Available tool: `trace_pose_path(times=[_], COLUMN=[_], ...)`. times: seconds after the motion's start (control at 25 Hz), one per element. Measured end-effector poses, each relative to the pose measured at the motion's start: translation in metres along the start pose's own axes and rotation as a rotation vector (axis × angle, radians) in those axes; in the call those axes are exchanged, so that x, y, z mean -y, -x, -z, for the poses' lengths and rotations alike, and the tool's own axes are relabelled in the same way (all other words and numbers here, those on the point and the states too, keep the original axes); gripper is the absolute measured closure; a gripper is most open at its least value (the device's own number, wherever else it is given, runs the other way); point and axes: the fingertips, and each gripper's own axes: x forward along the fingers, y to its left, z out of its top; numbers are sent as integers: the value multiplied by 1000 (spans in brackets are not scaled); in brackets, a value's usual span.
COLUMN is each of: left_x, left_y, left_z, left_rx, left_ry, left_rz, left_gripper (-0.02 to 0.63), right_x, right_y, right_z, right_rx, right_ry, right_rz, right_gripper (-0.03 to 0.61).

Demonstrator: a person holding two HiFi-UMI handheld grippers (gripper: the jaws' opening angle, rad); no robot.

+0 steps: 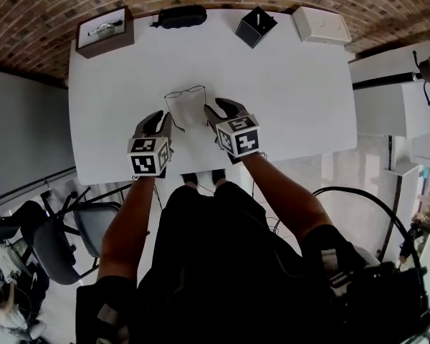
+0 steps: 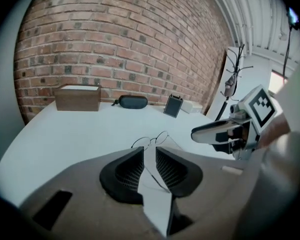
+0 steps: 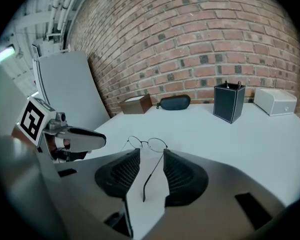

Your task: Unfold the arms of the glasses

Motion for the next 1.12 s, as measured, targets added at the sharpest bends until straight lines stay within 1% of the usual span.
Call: trace_pose_path(times=[0.08, 0.24, 0.36, 0.44, 0.52, 0.68, 0.88, 1.04, 1.12], left_x=[8, 17, 24, 31, 39, 47, 60, 54, 53], left_y=[10, 32, 53, 67, 80, 104, 132, 152, 164], left_z=[-15, -49, -73, -88, -101, -123, -139, -152, -159], left_rx=[62, 169, 240, 280, 315, 367, 400, 439, 467], left_ry=[15, 12, 34, 34, 29, 41, -10, 5, 13], left_rz=[33, 47, 49, 58, 63, 53, 35, -1, -4], left_gripper=[537, 544, 582, 601, 603, 603, 603, 603, 603], right_x=[-4, -9, -16, -21, -26, -33, -45, -49, -52], right_y=[11, 38, 61, 76, 89, 114, 142, 158, 163], right_z=[-18, -60, -86, -99, -110, -127, -149, -165, -170], right_rx=[49, 159, 223, 259, 290, 342, 401, 446, 463], right_ry=[1, 42, 75, 86, 100, 122, 146, 154, 145], right_rz=[-24, -41, -57, -65, -71, -76, -85, -77, -81], right_gripper=[451, 525, 545, 552, 559, 568, 569, 569, 571])
